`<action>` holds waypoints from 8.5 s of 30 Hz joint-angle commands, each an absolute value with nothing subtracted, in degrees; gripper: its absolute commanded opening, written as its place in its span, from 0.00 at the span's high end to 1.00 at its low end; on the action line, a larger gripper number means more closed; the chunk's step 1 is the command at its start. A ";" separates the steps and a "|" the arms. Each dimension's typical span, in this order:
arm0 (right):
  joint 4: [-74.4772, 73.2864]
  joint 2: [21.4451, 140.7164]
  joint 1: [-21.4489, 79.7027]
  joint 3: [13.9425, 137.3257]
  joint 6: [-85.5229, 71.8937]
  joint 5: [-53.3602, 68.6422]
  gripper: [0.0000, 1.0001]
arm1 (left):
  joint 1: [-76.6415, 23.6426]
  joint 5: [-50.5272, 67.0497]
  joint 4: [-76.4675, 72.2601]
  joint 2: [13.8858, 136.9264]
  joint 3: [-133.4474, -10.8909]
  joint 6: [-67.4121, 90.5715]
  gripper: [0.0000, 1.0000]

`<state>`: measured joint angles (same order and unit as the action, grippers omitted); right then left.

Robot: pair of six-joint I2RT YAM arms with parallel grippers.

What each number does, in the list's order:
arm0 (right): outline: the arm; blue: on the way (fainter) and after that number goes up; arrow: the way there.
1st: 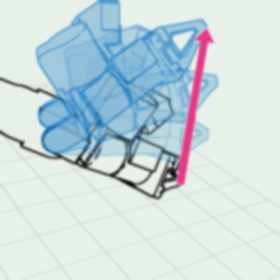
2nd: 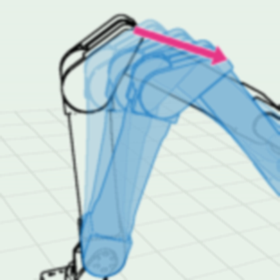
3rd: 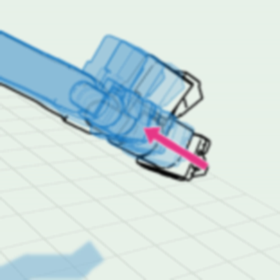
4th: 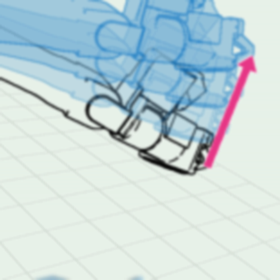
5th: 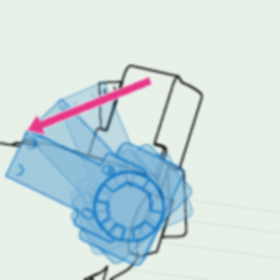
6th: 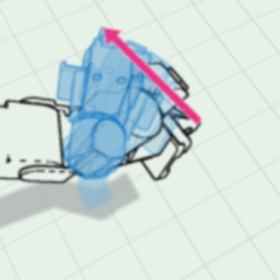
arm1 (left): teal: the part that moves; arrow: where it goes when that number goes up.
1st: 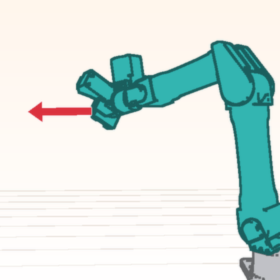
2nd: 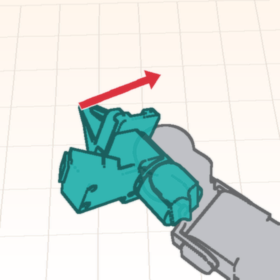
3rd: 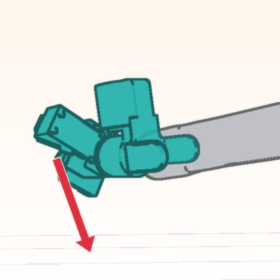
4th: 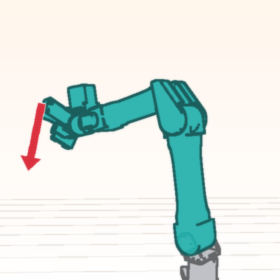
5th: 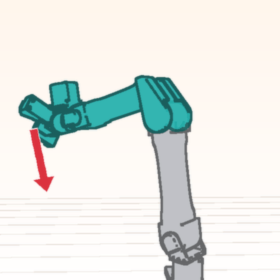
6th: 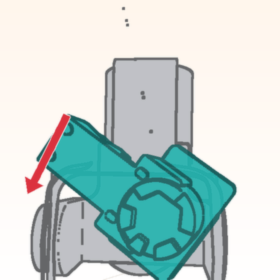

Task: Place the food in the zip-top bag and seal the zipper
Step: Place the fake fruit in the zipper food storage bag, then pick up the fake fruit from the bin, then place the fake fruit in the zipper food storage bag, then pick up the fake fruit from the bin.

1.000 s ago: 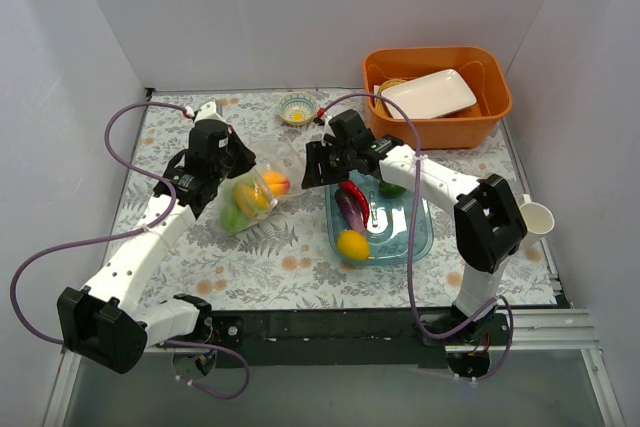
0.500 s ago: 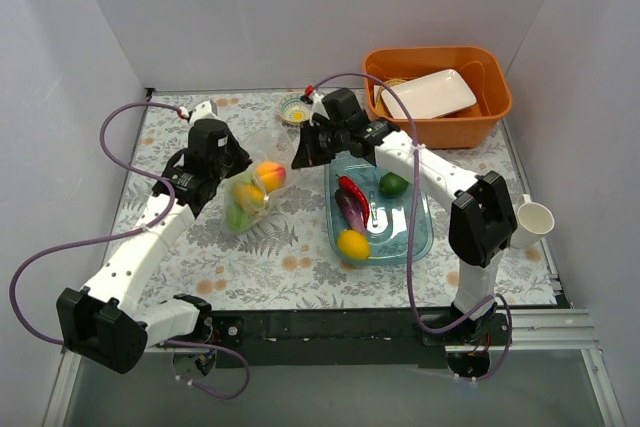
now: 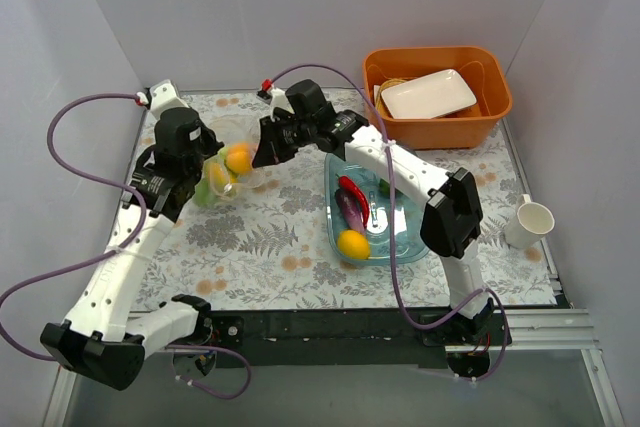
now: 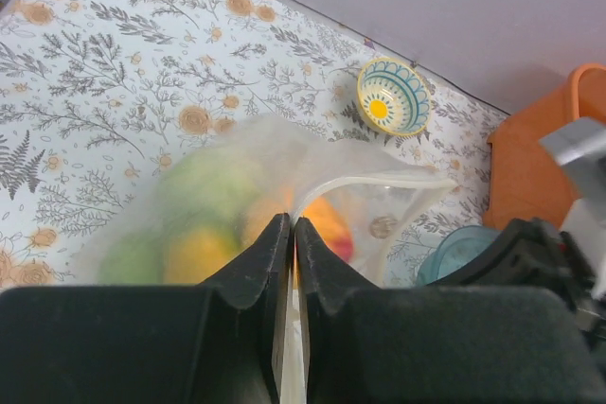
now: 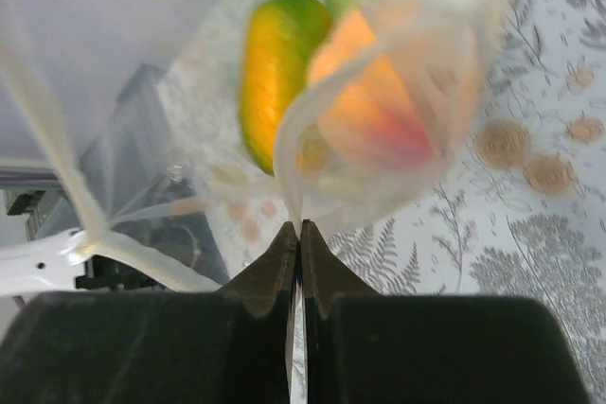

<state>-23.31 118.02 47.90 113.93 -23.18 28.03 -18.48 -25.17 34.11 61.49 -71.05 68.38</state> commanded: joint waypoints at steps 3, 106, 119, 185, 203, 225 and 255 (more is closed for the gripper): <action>-22.24 114.44 46.76 103.13 -22.41 22.26 0.92 | -18.11 -22.61 32.52 63.10 -68.30 67.05 0.96; -23.56 80.24 42.19 62.75 -23.46 4.13 0.83 | -18.11 8.61 24.00 68.20 -60.64 68.20 1.00; -11.87 86.13 40.69 71.45 -28.39 9.84 0.83 | -18.11 12.64 23.12 66.27 -59.15 66.62 0.98; 26.54 105.83 51.42 69.52 -39.03 5.89 0.04 | -18.11 6.86 23.64 62.67 -58.80 68.29 0.95; 6.35 86.42 48.69 63.55 -31.12 -14.22 0.04 | -18.11 3.96 24.26 62.14 -58.71 68.90 0.94; -29.80 89.82 25.14 67.58 -36.47 -18.99 0.02 | -18.11 5.10 25.22 63.72 -59.33 68.73 0.95; -23.11 97.82 24.08 68.02 -35.33 -13.36 0.15 | -18.11 4.75 26.10 63.72 -59.24 68.47 0.94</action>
<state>-22.50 95.66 24.38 65.84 -36.01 -11.46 -18.13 5.13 25.45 64.42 -57.60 68.99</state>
